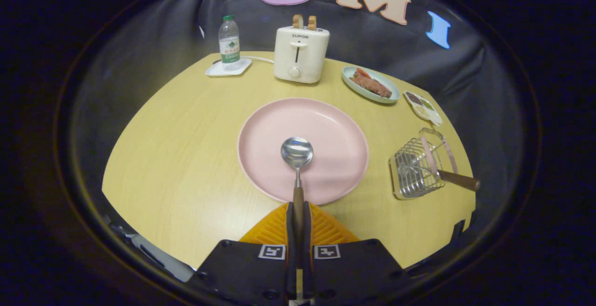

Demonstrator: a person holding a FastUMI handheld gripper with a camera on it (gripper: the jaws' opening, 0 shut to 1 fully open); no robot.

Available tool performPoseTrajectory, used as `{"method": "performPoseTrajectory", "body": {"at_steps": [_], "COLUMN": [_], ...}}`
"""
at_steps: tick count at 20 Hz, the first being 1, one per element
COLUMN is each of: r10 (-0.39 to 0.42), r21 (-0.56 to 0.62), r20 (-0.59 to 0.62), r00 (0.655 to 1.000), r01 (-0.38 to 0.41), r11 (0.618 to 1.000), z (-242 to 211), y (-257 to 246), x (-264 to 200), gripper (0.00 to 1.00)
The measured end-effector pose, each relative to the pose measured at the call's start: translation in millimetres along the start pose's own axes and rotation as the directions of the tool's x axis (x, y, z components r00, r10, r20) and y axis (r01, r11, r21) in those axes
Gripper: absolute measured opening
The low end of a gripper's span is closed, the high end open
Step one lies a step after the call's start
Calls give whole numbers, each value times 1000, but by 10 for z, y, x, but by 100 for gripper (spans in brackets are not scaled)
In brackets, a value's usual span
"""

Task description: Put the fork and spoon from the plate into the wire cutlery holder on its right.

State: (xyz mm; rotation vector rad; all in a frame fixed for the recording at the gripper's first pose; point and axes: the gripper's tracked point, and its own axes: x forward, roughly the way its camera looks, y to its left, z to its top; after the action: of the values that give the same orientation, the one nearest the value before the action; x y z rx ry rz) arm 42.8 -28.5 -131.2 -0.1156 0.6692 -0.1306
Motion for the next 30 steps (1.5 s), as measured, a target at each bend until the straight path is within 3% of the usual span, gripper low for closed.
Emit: {"method": "performPoseTrajectory", "body": {"at_steps": [4, 10, 16, 24, 30], "r10": [-39, -131, -232, -110, -14], "r21": [28, 88, 106, 296, 369], "r20": [-26, -185, -332, -550, -652], "r00": [999, 974, 914, 828, 758], "r01": [40, 149, 281, 316, 334], "r11": [999, 985, 954, 901, 867], "z": [181, 389, 703, 669, 487], "y": [-219, -667, -1329, -1707, -1837], "x": [-222, -631, -906, -613, -397], "gripper": [8, 8, 8, 8, 8]}}
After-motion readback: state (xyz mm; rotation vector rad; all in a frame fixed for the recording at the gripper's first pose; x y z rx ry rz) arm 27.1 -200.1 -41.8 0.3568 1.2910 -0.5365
